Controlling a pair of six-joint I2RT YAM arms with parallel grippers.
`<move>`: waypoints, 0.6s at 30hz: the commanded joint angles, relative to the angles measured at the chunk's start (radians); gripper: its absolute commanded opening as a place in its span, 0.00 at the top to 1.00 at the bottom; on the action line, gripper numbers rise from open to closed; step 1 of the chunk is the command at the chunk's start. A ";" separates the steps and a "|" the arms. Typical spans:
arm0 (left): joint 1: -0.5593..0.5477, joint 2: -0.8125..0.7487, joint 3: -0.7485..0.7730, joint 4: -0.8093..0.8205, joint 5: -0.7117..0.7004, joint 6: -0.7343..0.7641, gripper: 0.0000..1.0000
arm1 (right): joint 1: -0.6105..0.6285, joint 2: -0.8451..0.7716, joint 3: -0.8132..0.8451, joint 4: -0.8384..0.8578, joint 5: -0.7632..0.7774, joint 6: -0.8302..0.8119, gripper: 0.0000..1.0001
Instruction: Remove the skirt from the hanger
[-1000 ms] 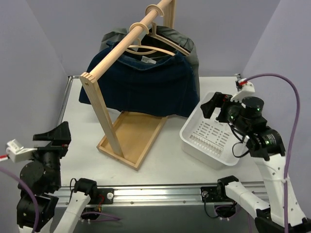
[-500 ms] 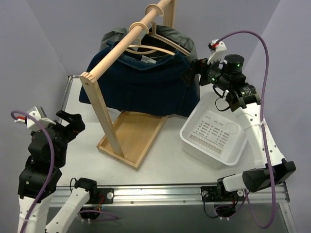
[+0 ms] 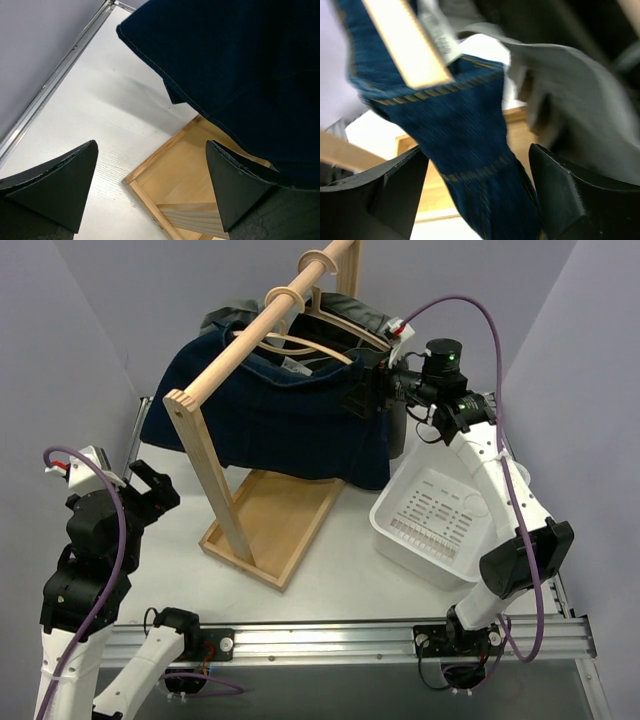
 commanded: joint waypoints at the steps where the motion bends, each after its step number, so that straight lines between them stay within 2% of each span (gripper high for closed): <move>1: 0.000 0.034 0.057 -0.011 0.002 0.054 0.02 | 0.036 -0.014 0.066 0.040 -0.158 -0.066 0.25; 3: 0.000 0.054 0.072 -0.020 0.024 0.060 0.00 | 0.045 -0.020 0.060 0.041 -0.163 -0.071 0.32; 5: 0.000 0.060 0.092 -0.032 0.051 0.057 0.07 | 0.051 -0.017 0.057 0.054 -0.176 -0.071 0.43; 6: 0.000 0.057 0.094 -0.032 0.056 0.053 0.08 | 0.053 -0.011 0.057 0.060 -0.177 -0.071 0.60; 8: 0.000 0.039 0.095 -0.029 0.062 0.051 0.09 | 0.060 -0.002 0.062 0.063 -0.187 -0.060 0.79; 9: 0.000 0.031 0.098 -0.031 0.060 0.059 0.10 | 0.065 0.001 0.063 0.073 -0.189 -0.056 0.99; 13: 0.000 0.025 0.135 -0.046 0.037 0.079 0.10 | 0.099 -0.002 0.060 0.106 -0.175 -0.019 1.00; 18: 0.000 0.126 0.256 -0.065 0.062 0.135 0.10 | 0.158 -0.005 0.096 0.164 -0.068 -0.002 1.00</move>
